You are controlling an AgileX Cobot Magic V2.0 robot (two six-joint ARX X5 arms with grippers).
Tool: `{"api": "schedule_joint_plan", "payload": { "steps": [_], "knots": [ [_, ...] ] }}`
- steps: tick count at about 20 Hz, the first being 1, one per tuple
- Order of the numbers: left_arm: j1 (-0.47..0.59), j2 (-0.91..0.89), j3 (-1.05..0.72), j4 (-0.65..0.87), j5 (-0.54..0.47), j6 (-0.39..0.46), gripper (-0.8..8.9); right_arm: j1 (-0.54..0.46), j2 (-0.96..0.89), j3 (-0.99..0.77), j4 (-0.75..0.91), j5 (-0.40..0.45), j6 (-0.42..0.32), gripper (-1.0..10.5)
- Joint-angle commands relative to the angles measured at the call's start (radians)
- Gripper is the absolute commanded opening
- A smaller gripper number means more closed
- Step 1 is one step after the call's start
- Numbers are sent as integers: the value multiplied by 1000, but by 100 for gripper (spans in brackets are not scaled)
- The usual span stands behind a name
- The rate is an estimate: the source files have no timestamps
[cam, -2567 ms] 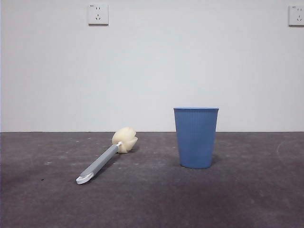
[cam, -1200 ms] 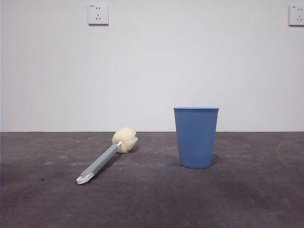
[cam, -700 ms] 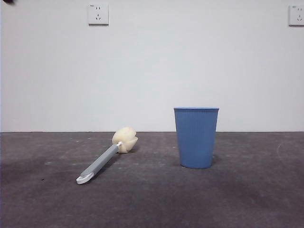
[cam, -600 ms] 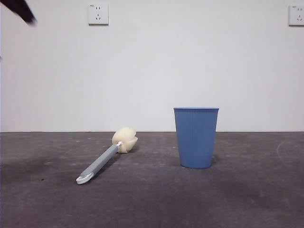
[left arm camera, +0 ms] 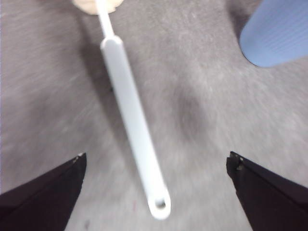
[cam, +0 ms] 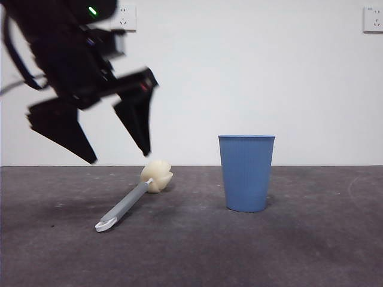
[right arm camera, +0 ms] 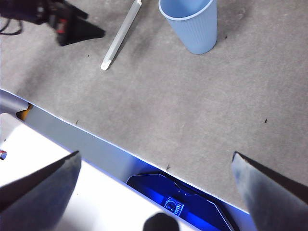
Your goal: Pick up the cup brush,pick up the cup,insert the brush into the cup,clean the cup,put the cup brush back,put the cup back to the fixed position on the table
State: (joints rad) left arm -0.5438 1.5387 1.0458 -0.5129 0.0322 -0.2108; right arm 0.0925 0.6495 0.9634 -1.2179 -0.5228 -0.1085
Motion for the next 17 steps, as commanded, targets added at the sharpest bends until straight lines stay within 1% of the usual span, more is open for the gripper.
{"api": "schedule_joint_plan", "payload": {
  "steps": [1, 6, 8, 11, 17],
  "knots": [
    [-6, 99, 40, 4, -7, -7, 431, 2, 0, 3, 6, -1, 11, 597],
    [-6, 188, 50, 11, -51, -26, 431, 2, 0, 3, 6, 0, 11, 597],
    [-6, 196, 50, 12, -58, -26, 431, 2, 0, 3, 6, 0, 11, 597],
    [-6, 209, 50, 18, -68, -50, 431, 2, 0, 3, 7, 0, 11, 597],
    [-23, 231, 50, 16, -92, -60, 431, 2, 0, 3, 6, 0, 11, 597]
  ]
}}
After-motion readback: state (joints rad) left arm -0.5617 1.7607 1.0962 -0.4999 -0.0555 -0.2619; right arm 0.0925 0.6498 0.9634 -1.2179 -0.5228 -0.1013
